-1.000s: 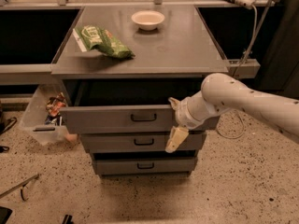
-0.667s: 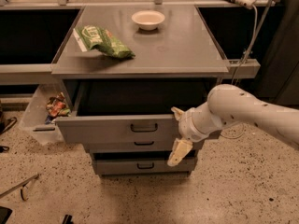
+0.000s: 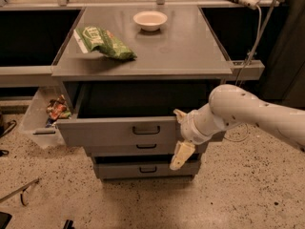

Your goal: Open top drawer

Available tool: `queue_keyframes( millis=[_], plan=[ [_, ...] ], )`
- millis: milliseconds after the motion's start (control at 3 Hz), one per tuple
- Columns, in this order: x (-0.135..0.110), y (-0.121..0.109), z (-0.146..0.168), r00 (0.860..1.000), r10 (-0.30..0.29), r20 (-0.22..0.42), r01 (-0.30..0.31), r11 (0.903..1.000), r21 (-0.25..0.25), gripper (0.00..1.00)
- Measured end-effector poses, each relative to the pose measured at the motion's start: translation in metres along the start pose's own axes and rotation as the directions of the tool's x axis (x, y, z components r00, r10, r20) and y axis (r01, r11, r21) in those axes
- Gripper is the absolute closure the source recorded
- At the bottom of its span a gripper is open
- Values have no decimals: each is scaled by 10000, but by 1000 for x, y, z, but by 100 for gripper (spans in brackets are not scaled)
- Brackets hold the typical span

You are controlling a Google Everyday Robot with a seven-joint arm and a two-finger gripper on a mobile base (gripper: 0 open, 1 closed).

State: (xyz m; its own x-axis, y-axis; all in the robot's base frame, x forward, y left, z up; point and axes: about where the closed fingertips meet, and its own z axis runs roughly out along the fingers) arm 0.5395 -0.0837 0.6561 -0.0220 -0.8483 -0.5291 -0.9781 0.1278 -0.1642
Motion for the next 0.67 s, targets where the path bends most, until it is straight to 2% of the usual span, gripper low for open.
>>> queue_keyframes(
  millis=[667],
  plan=[
    [-7,15,-5,9996,258,-121,-265,9982,-544,0]
  ],
)
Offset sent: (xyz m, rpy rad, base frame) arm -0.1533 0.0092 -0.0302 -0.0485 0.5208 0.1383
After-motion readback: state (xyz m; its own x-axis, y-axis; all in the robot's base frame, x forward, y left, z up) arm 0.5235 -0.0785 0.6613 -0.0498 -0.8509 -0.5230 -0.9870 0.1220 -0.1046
